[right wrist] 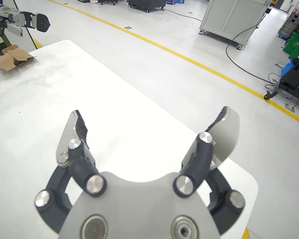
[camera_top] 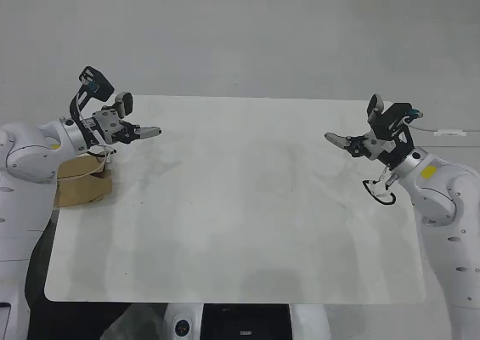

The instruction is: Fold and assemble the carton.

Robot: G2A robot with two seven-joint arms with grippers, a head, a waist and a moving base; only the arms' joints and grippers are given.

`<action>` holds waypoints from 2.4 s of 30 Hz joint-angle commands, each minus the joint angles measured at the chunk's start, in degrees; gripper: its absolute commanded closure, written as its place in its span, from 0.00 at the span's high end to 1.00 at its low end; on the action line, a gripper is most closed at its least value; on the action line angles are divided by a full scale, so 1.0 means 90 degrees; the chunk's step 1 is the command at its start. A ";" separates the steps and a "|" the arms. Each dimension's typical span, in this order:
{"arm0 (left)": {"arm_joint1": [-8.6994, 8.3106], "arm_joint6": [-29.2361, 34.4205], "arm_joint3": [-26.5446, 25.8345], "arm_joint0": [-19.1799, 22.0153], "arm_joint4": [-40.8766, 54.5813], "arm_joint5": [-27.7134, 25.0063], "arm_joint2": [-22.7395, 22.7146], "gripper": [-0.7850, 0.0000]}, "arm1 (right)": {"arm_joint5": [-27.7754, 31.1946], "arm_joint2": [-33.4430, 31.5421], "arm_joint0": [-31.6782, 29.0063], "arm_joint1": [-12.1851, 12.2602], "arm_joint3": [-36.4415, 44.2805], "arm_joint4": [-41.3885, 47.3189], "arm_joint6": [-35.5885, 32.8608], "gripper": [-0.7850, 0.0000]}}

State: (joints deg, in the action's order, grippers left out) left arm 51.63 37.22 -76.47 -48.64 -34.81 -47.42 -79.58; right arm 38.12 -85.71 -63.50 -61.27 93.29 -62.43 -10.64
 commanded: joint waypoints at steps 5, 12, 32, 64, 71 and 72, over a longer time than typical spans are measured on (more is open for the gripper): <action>0.0000 0.0000 0.0000 0.0000 0.0000 0.0000 0.0000 1.00 | 0.0000 0.0000 0.0000 0.0000 0.0000 0.0000 0.0000 1.00; 0.0000 0.0000 0.0000 0.0000 0.0000 0.0000 0.0000 1.00 | 0.0000 0.0000 0.0000 0.0000 0.0000 0.0000 0.0000 1.00; -0.0300 0.3411 0.1115 0.0464 0.3836 0.1229 -0.0486 1.00 | 0.0000 0.0000 0.0000 0.0000 0.0000 0.0000 0.0000 1.00; -0.1020 0.3540 0.5734 0.2273 0.3925 0.1793 -0.0387 1.00 | 0.0000 0.0000 0.0000 0.0000 0.0000 0.0000 0.0000 1.00; -0.1193 0.2967 0.6310 0.2478 0.3151 0.1949 -0.0304 1.00 | 0.0000 0.0000 0.0000 0.0000 0.0000 0.0000 0.0000 1.00; -0.1213 0.2904 0.6368 0.2491 0.3053 0.1961 -0.0285 1.00 | 0.0000 0.0000 0.0000 0.0000 0.0000 0.0000 0.0000 1.00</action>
State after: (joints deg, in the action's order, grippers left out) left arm 40.88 63.93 -19.73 -26.32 -6.49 -29.90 -82.27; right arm 38.12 -85.71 -63.50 -61.27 93.29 -62.43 -10.64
